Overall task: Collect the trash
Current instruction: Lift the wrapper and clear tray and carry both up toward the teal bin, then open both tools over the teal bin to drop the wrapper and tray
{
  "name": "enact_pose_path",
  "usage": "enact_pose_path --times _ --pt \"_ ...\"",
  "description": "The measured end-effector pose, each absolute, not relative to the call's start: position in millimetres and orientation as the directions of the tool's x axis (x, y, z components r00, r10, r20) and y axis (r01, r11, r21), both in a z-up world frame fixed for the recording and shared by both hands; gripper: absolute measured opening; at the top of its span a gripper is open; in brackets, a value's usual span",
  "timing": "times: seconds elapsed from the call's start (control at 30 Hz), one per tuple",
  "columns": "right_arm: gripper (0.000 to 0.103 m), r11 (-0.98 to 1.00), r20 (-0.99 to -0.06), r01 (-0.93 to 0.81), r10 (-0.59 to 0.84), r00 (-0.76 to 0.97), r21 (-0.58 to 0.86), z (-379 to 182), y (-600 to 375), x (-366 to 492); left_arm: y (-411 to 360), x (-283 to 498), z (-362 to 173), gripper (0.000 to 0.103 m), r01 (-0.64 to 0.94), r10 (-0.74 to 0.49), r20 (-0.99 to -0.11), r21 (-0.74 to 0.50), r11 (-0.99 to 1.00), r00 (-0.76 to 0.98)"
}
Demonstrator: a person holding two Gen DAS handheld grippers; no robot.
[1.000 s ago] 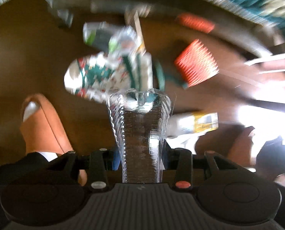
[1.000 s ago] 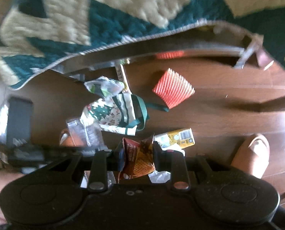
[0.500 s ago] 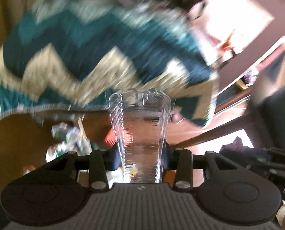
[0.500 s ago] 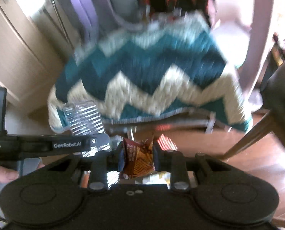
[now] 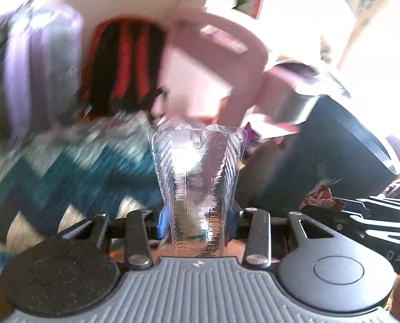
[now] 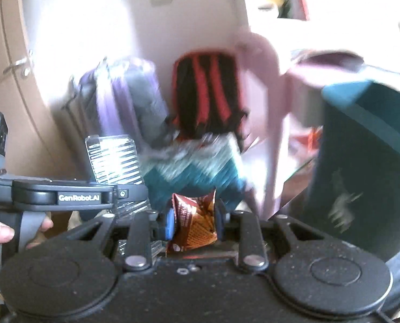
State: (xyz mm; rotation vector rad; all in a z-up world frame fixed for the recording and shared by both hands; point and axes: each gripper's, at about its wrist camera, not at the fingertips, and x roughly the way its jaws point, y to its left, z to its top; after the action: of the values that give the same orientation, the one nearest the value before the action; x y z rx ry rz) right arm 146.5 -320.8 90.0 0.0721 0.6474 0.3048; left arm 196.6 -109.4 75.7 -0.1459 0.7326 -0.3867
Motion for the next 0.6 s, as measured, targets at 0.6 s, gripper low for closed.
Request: enact_pose_path --times 0.6 --pt "0.027 0.997 -0.445 0.036 -0.004 0.895 0.064 162 -471 162 -300 236 219 0.040 0.574 -0.621 -0.380 -0.242 0.782 0.686"
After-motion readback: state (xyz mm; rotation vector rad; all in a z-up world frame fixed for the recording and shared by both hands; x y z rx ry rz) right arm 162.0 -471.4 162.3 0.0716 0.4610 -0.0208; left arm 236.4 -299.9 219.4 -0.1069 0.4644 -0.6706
